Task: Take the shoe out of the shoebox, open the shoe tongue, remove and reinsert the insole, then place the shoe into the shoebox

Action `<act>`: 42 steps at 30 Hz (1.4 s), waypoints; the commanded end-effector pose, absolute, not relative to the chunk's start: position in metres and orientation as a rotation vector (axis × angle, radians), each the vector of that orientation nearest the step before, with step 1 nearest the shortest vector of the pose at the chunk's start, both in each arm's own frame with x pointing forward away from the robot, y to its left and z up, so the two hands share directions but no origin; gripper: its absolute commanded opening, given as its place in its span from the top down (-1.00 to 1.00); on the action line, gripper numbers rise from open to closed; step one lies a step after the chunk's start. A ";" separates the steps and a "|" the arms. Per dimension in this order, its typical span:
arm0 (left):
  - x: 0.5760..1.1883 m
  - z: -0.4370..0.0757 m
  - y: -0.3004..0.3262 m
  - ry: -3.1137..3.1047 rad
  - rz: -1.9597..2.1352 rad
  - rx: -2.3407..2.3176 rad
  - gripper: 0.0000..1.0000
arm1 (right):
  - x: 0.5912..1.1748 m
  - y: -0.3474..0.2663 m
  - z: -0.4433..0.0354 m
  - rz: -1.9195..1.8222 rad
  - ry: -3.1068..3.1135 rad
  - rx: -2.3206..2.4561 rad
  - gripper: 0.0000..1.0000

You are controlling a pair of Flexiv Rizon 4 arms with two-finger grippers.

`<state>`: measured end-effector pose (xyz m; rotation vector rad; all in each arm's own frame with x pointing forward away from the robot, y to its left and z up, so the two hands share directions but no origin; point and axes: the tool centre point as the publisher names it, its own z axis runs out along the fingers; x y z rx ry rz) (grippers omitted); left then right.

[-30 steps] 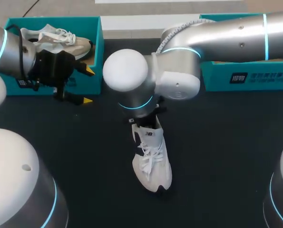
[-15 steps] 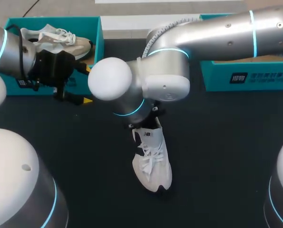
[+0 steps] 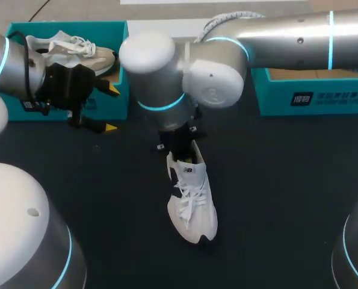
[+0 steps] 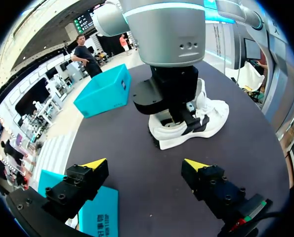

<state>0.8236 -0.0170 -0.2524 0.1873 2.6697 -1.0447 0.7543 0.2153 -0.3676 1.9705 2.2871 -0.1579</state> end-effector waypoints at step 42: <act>0.822 -0.252 -0.017 2.672 -1.038 0.185 -1.00 | 0.721 0.207 -0.347 -0.313 2.469 2.186 -1.00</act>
